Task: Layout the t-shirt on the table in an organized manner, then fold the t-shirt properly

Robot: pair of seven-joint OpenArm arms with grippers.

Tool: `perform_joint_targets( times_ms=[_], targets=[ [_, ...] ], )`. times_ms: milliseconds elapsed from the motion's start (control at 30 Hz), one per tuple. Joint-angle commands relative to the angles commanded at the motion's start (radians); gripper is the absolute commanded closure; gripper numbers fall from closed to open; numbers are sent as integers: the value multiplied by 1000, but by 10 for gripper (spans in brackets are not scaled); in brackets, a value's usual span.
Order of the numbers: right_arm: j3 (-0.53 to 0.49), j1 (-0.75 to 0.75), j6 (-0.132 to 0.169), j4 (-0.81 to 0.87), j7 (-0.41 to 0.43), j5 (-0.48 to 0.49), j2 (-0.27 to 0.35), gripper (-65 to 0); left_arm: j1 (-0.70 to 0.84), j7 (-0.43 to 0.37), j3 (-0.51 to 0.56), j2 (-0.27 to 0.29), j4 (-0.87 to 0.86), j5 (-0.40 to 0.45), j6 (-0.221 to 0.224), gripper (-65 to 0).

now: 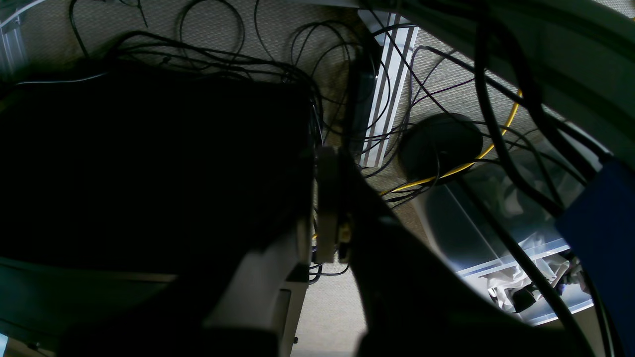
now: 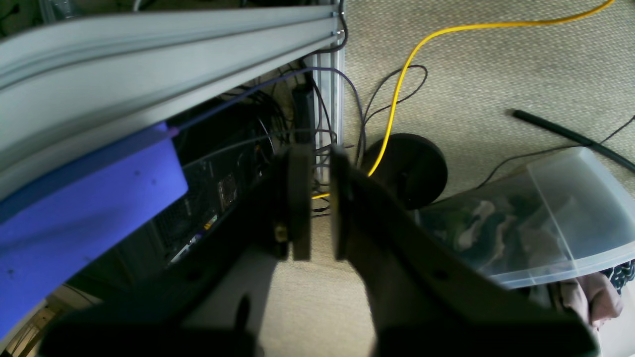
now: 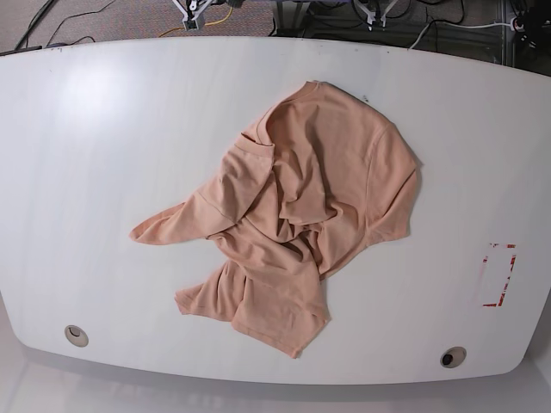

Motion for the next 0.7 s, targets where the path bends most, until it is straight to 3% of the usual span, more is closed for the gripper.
perform_joint_targets(
  times_ms=[700],
  targets=[
    [2,-72,3,115,4,3,0,-49,64,-4,4,-2,104,4,-15,0]
  ],
)
